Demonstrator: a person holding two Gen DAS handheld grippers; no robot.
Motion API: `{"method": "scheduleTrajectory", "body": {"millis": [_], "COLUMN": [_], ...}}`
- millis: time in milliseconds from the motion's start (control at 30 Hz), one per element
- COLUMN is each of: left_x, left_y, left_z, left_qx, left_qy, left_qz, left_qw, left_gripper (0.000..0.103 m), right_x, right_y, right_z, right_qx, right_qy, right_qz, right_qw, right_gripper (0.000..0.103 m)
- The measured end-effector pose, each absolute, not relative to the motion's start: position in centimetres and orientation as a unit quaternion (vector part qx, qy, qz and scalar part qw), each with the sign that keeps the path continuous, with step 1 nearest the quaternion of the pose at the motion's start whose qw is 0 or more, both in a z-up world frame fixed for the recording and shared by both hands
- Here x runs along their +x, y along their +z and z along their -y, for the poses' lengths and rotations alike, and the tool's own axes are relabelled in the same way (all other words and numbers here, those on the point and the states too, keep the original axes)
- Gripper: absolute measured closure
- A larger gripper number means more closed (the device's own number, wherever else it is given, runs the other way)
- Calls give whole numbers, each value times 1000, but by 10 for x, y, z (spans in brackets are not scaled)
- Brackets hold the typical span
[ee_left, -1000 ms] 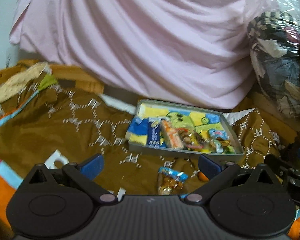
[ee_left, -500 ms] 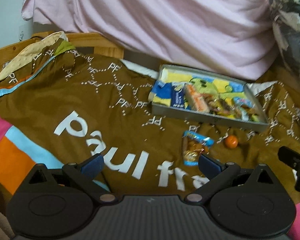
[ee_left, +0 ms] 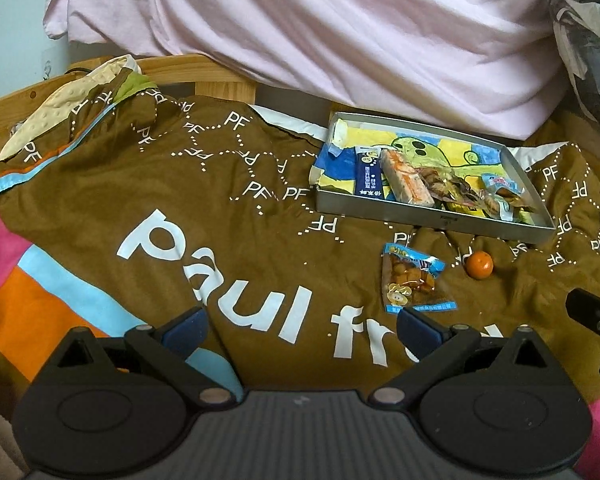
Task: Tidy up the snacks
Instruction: 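Lower left gripper to the yellow-blue snack bag while right gripper lowers to the orange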
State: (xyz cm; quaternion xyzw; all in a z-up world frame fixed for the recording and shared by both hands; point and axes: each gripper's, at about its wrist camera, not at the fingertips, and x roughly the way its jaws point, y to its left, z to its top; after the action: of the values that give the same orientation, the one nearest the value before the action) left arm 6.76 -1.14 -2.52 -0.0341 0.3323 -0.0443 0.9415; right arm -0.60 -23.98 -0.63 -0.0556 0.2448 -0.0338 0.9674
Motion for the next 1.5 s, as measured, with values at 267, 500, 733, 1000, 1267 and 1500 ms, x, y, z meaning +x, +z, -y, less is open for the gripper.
{"method": "scheduleTrajectory", "body": {"millis": [267, 500, 733, 1000, 1267, 1500], "left_x": [69, 73, 80, 103, 137, 157], "left_y": [-26, -26, -20, -22, -29, -41], "left_z": [11, 12, 24, 48, 53, 60], "left_qx": [-30, -22, 30, 99, 67, 40], "left_qy": [-47, -43, -73, -116, -123, -138], "left_qz": [-340, -345, -342, -343, -348, -355], "left_qw": [939, 937, 936, 927, 927, 924], "left_gripper": [0, 0, 0, 0, 0, 0], "right_x": [-5, -6, -4, 8, 28, 51], "right_y": [-7, -5, -1, -1, -5, -9], "right_z": [239, 241, 248, 260, 267, 273], "right_qx": [-60, -54, -34, -15, -19, -47], "right_qy": [-34, -31, -19, -18, -26, -1], "right_qz": [-249, -248, -255, -275, -292, -282], "right_qw": [966, 967, 966, 961, 956, 958], "right_gripper": [1, 1, 1, 1, 1, 1]}}
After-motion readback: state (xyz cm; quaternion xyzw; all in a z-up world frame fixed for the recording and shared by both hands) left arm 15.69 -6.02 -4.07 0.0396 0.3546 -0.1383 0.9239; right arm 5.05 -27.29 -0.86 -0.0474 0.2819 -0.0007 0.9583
